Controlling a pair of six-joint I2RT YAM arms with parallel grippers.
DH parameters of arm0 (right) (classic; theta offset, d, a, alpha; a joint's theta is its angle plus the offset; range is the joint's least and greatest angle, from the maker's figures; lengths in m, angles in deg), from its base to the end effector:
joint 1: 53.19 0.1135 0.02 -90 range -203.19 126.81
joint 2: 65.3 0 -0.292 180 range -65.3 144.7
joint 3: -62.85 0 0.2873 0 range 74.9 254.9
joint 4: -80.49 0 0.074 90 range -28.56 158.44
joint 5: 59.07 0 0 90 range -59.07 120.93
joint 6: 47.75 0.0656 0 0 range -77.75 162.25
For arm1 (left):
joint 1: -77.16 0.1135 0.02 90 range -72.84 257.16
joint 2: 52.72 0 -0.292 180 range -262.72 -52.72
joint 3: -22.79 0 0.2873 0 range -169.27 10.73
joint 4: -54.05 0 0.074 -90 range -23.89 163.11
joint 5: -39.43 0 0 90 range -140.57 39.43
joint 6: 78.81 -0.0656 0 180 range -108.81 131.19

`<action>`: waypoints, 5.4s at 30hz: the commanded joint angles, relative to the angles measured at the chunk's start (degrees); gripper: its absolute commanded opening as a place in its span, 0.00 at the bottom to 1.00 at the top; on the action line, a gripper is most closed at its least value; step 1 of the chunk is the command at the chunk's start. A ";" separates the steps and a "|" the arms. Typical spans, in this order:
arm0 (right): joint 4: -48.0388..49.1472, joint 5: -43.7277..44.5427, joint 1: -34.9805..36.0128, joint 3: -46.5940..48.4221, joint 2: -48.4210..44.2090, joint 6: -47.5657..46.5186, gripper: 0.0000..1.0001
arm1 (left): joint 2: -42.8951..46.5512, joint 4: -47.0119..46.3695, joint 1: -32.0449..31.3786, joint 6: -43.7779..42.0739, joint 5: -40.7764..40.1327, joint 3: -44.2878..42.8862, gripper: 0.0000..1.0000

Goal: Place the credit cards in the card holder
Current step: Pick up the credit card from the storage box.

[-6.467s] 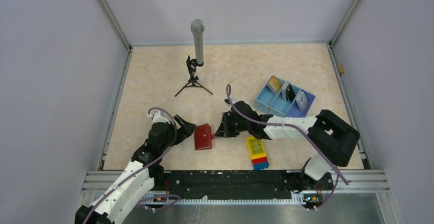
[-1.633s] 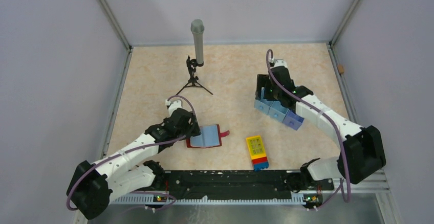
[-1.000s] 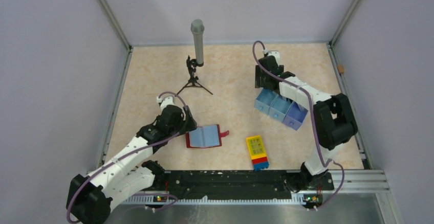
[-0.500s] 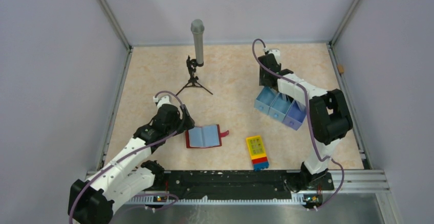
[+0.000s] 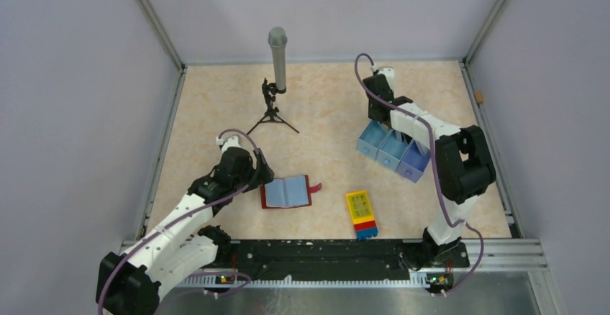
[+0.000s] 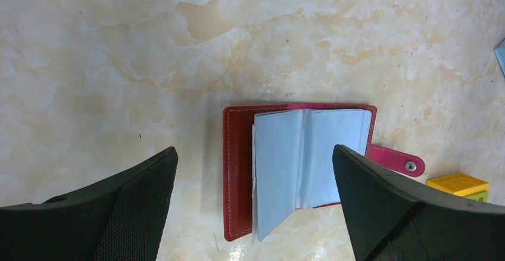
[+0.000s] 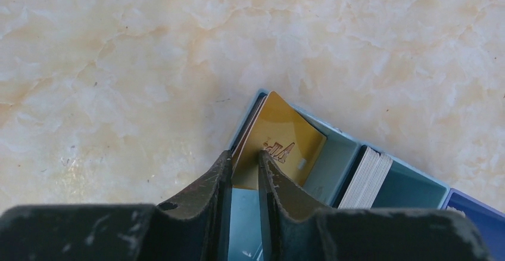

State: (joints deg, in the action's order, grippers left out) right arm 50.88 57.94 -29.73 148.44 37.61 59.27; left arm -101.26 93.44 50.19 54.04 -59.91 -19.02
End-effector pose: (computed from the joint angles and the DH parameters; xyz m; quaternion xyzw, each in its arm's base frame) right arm 0.4246 0.1518 0.2158 0.0348 0.9079 -0.0803 0.4100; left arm 0.1903 -0.0849 0.1987 -0.1578 0.9114 -0.1512 0.3486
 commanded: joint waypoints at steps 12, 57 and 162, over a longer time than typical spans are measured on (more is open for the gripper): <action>1.00 3.59 0.44 2.41 -4.41 -2.02 0.07 | 0.65 -1.32 0.37 -0.60 1.36 0.84 0.99; 1.57 2.12 1.67 6.50 1.72 -1.10 0.11 | 1.78 -1.29 1.10 -0.65 1.79 3.22 0.99; 38.75 -84.83 12.13 -24.45 -23.07 25.73 0.44 | 12.34 -62.35 -9.55 19.59 29.54 16.36 0.00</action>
State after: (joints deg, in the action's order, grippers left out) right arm 86.26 -25.54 -18.32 124.94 14.03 85.47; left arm -90.17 33.11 40.82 72.72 -28.00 -2.96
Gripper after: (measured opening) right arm 0.386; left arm 0.001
